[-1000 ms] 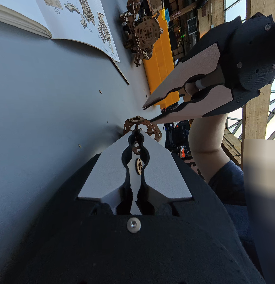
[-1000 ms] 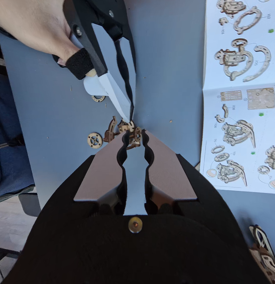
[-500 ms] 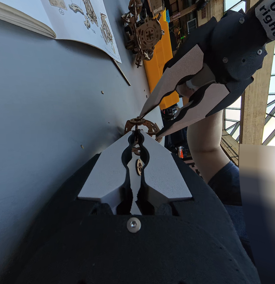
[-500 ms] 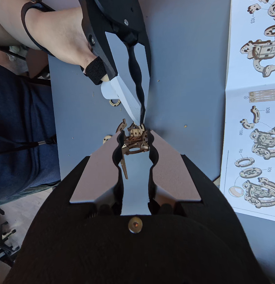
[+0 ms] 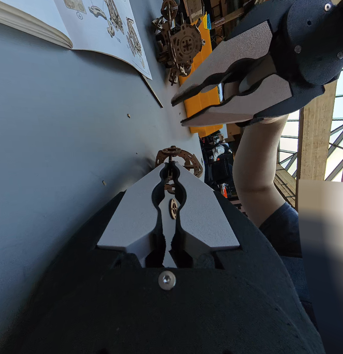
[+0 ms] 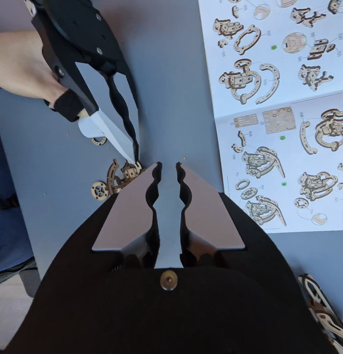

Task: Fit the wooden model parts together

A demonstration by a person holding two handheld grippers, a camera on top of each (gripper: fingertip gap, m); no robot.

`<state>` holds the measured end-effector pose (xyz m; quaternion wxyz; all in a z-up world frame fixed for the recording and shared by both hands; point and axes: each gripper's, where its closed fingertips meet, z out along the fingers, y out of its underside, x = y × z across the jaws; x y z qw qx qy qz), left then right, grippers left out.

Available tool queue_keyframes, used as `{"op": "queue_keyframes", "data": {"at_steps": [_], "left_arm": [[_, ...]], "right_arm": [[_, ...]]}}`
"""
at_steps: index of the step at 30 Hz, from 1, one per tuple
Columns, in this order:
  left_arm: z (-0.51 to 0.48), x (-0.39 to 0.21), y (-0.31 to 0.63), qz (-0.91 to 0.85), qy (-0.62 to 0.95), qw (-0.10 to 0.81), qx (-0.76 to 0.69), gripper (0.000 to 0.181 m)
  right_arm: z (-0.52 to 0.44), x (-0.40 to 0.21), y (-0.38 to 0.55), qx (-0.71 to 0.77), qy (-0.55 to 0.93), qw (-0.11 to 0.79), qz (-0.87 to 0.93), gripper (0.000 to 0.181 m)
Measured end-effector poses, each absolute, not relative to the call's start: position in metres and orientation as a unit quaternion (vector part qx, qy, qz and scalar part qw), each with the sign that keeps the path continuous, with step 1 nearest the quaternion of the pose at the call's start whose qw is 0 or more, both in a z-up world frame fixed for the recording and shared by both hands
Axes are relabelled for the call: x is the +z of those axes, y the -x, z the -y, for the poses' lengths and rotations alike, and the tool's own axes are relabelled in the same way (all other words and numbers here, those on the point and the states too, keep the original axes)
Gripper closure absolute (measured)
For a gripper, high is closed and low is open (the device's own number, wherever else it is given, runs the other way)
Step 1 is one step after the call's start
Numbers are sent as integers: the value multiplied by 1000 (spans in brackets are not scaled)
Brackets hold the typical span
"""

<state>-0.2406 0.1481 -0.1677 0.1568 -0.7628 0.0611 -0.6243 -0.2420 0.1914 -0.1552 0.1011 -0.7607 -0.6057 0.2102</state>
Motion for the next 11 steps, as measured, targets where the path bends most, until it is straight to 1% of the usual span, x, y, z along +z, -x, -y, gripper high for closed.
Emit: {"op": "queue_keyframes", "data": {"at_steps": [3,5,11], "left_arm": [[-148,-168,241,-61,763,157,-624,180],[-148,-167,241,-61,762,157,-625,181],[-148,-167,241,-60,760,157,-627,181]], "right_arm": [[-188,-168,236,161,744,95,641,176],[-182,-175,235,154,735,82,655,178],[-170,-178,240,198,729,56,653,181]]}}
